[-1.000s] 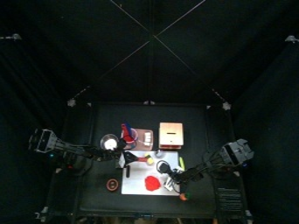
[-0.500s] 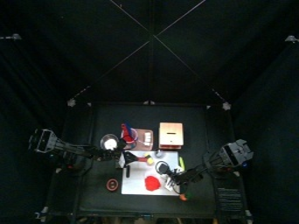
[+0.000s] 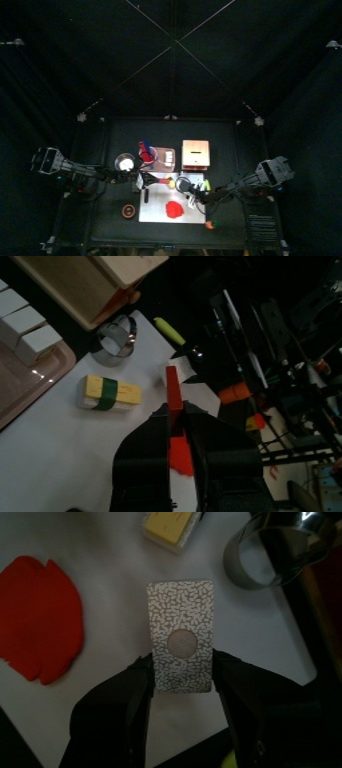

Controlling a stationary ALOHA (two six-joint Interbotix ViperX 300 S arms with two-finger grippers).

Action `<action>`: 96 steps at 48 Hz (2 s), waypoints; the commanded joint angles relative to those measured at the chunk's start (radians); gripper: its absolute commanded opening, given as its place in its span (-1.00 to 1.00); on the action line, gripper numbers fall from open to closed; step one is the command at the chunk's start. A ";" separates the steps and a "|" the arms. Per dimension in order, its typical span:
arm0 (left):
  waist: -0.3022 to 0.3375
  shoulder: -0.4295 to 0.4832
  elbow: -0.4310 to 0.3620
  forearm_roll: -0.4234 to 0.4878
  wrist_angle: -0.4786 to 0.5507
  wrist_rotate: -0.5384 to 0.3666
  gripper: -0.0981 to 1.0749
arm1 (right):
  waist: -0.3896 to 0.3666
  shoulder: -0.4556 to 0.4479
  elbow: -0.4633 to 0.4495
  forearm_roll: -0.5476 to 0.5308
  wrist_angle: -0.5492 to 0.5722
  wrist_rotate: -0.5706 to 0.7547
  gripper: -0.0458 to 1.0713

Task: Assemble salmon sushi

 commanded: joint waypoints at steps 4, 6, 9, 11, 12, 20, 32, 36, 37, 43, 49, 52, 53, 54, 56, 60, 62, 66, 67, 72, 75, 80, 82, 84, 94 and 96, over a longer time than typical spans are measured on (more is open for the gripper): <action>-0.005 0.002 -0.044 0.000 -0.012 -0.021 -0.17 | -0.023 -0.034 -0.063 -0.041 -0.003 0.002 0.35; -0.005 0.008 -0.051 0.000 -0.017 -0.026 -0.17 | -0.028 -0.034 -0.066 -0.048 -0.003 0.000 0.35; -0.005 0.018 -0.061 -0.002 -0.023 -0.034 -0.17 | -0.031 -0.034 -0.069 -0.055 -0.002 0.000 0.35; -0.006 0.034 -0.074 0.000 -0.028 -0.040 -0.17 | -0.034 -0.034 -0.072 -0.061 -0.003 0.000 0.35; -0.009 0.040 -0.080 0.002 -0.028 -0.043 -0.17 | -0.035 -0.034 -0.074 -0.063 -0.003 0.000 0.35; -0.014 0.104 -0.126 0.005 -0.029 -0.064 -0.17 | -0.040 -0.034 -0.092 -0.101 -0.003 -0.002 0.35; -0.014 0.158 -0.173 0.003 -0.028 -0.091 -0.18 | -0.054 -0.026 -0.100 -0.147 0.003 0.000 0.35; -0.014 0.170 -0.181 0.005 -0.029 -0.104 -0.18 | -0.058 -0.023 -0.104 -0.164 0.002 -0.002 0.35; -0.014 0.173 -0.183 0.005 -0.029 -0.107 -0.18 | -0.058 -0.023 -0.104 -0.169 0.002 -0.002 0.35; -0.014 0.195 -0.196 0.009 -0.029 -0.124 -0.18 | -0.061 -0.021 -0.110 -0.202 -0.002 -0.002 0.35; -0.014 0.212 -0.206 0.028 -0.029 -0.133 -0.18 | -0.063 -0.018 -0.117 -0.227 -0.005 0.000 0.35; -0.012 0.221 -0.212 0.038 -0.029 -0.135 -0.18 | -0.061 -0.017 -0.120 -0.233 -0.006 -0.002 0.35; -0.014 0.222 -0.213 0.041 -0.028 -0.135 -0.18 | -0.063 -0.015 -0.121 -0.236 -0.006 -0.002 0.35; -0.012 0.224 -0.215 0.041 -0.029 -0.135 -0.18 | -0.061 -0.015 -0.121 -0.239 -0.008 -0.002 0.35; -0.014 0.227 -0.215 0.041 -0.029 -0.135 -0.18 | -0.063 -0.014 -0.124 -0.241 -0.008 -0.002 0.35; -0.014 0.232 -0.215 0.041 -0.029 -0.137 -0.18 | -0.063 -0.012 -0.126 -0.241 -0.012 0.000 0.35; -0.014 0.233 -0.216 0.041 -0.029 -0.137 -0.18 | -0.063 -0.012 -0.126 -0.241 -0.017 -0.002 0.35; -0.012 0.235 -0.218 0.041 -0.029 -0.137 -0.18 | -0.061 -0.009 -0.127 -0.241 -0.020 0.000 0.35; -0.014 0.235 -0.219 0.041 -0.029 -0.137 -0.18 | -0.061 -0.009 -0.127 -0.241 -0.020 0.000 0.35; -0.011 0.241 -0.221 0.043 -0.029 -0.137 -0.18 | -0.061 -0.008 -0.129 -0.241 -0.021 0.000 0.35; -0.008 0.241 -0.222 0.043 -0.029 -0.137 -0.18 | -0.063 -0.006 -0.129 -0.241 -0.021 0.000 0.35; -0.006 0.244 -0.225 0.041 -0.028 -0.137 -0.18 | -0.063 -0.006 -0.129 -0.239 -0.021 0.000 0.35; -0.005 0.245 -0.225 0.041 -0.028 -0.137 -0.18 | -0.061 -0.006 -0.129 -0.241 -0.021 0.000 0.35; -0.005 0.247 -0.225 0.041 -0.029 -0.137 -0.18 | -0.061 -0.006 -0.132 -0.241 -0.021 -0.002 0.35; -0.003 0.253 -0.238 0.043 -0.029 -0.137 -0.19 | -0.061 -0.002 -0.133 -0.244 -0.021 -0.002 0.35; -0.002 0.255 -0.239 0.043 -0.029 -0.137 -0.19 | -0.061 -0.002 -0.135 -0.245 -0.021 -0.002 0.35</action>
